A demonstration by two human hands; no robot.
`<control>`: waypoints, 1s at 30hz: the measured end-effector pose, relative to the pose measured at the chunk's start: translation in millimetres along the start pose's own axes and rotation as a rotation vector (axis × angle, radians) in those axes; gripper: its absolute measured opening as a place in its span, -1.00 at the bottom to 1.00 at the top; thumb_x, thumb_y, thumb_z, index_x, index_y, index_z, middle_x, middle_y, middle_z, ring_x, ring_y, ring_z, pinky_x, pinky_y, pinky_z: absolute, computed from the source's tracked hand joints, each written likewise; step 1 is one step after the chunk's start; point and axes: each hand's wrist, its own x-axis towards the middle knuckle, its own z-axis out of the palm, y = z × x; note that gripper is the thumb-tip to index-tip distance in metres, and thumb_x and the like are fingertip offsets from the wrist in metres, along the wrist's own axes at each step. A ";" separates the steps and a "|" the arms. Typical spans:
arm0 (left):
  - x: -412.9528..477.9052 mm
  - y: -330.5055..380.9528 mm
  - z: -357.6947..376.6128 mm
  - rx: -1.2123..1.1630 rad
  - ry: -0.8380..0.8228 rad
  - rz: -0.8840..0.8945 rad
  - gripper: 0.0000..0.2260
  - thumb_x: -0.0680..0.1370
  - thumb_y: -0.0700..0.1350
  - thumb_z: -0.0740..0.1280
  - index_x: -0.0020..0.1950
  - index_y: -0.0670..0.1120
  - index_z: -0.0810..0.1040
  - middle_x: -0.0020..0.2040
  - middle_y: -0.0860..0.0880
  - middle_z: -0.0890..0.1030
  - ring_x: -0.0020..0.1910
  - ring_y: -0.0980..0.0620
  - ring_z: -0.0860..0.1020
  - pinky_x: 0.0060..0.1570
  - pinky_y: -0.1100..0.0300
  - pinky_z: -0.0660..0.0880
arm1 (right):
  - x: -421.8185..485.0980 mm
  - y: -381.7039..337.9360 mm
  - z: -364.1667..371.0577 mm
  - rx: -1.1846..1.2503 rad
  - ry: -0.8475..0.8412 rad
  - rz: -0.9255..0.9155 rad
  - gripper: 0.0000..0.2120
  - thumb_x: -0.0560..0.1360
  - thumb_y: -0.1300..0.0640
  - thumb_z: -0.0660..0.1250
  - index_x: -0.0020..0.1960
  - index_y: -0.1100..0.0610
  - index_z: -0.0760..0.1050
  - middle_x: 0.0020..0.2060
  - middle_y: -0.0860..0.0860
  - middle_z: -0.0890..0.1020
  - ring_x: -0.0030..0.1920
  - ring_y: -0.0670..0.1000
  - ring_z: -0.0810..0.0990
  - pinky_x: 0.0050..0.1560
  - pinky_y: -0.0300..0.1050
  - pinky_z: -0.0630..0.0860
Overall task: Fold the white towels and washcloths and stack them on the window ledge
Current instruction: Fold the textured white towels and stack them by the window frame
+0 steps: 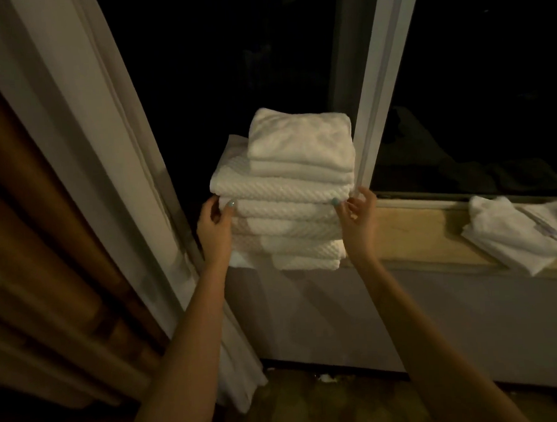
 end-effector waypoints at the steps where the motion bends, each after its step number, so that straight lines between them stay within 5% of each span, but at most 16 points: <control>1: 2.0 -1.2 -0.6 -0.065 0.006 -0.027 -0.70 0.55 -0.05 0.36 0.28 -0.03 0.50 0.15 0.01 0.57 0.17 -0.02 0.55 0.23 -0.01 0.48 | 0.5 0.5 0.8 -0.008 0.028 0.010 -0.56 0.55 0.10 0.33 0.35 0.14 0.27 0.07 -0.12 0.51 0.01 -0.22 0.52 -0.14 -0.46 0.50; 4: 8.2 -4.3 -0.9 -0.230 0.007 -0.056 -0.74 0.53 -0.07 0.39 0.21 0.06 0.53 0.20 -0.05 0.58 0.19 -0.03 0.55 0.26 -0.09 0.46 | 4.1 4.2 1.7 -0.026 0.031 -0.013 -0.70 0.54 0.10 0.34 0.19 0.15 0.34 -0.08 -0.09 0.52 -0.07 -0.10 0.56 -0.15 -0.38 0.53; 7: 11.3 0.5 1.1 -0.354 0.002 -0.043 -0.68 0.50 -0.01 0.43 0.22 0.20 0.48 0.25 -0.03 0.56 0.22 -0.03 0.54 0.24 -0.13 0.48 | 9.0 9.9 1.2 0.010 0.021 -0.003 -0.68 0.52 0.07 0.37 0.19 0.08 0.32 0.08 0.06 0.56 0.09 0.02 0.59 0.01 -0.14 0.59; 12: 15.5 3.3 5.6 -0.338 -0.063 -0.021 -0.71 0.56 -0.02 0.34 0.28 0.00 0.49 0.21 -0.04 0.58 0.18 -0.01 0.56 0.22 -0.06 0.50 | 13.1 8.9 5.3 -0.004 0.038 0.011 -0.61 0.54 0.12 0.33 0.31 0.24 0.35 0.13 0.06 0.55 0.07 -0.06 0.57 -0.08 -0.35 0.57; 19: 15.6 -1.8 4.1 -0.317 -0.089 -0.029 -0.74 0.59 0.00 0.30 0.20 -0.09 0.54 0.13 -0.08 0.62 0.06 0.02 0.60 0.01 0.09 0.57 | 26.1 -3.2 5.0 -0.021 0.033 -0.031 -0.82 0.60 0.19 0.24 0.16 0.21 0.35 -0.12 -0.05 0.54 -0.22 -0.28 0.60 -0.24 -0.35 0.55; 22: 22.8 -11.1 -2.4 -0.269 -0.153 -0.015 -0.78 0.54 0.09 0.34 0.16 0.10 0.58 0.17 -0.05 0.61 0.16 -0.04 0.57 0.19 -0.10 0.51 | 21.6 -1.0 3.1 -0.037 0.058 -0.051 -0.79 0.60 0.18 0.23 0.19 0.25 0.37 -0.10 0.03 0.56 -0.18 -0.22 0.61 -0.21 -0.25 0.58; 24: 22.8 -15.9 -4.7 -0.227 -0.210 0.012 -0.68 0.54 0.07 0.34 0.29 0.15 0.48 0.27 0.00 0.55 0.25 0.00 0.52 0.25 -0.01 0.47 | 15.9 4.5 4.2 -0.041 0.084 -0.053 -0.77 0.59 0.16 0.25 0.19 0.24 0.38 -0.04 0.12 0.58 -0.11 -0.12 0.62 -0.11 -0.08 0.62; 26: 17.8 -21.3 -4.4 -0.215 -0.194 0.020 -0.57 0.55 -0.03 0.36 0.40 0.05 0.36 0.34 0.00 0.49 0.30 0.04 0.48 0.28 0.09 0.45 | 5.8 11.6 7.9 -0.018 0.082 -0.047 -0.77 0.57 0.19 0.28 0.20 0.19 0.37 0.00 0.04 0.58 -0.06 -0.19 0.61 -0.09 -0.19 0.60; 30: 12.2 -37.1 -7.1 -0.184 -0.102 -0.069 -0.74 0.52 -0.04 0.39 0.19 0.01 0.50 0.19 -0.08 0.58 0.18 -0.06 0.55 0.21 -0.06 0.50 | -18.9 32.8 15.2 0.000 0.044 0.034 -0.63 0.53 0.11 0.35 0.30 0.07 0.37 0.13 -0.07 0.53 0.07 -0.18 0.56 -0.03 -0.25 0.56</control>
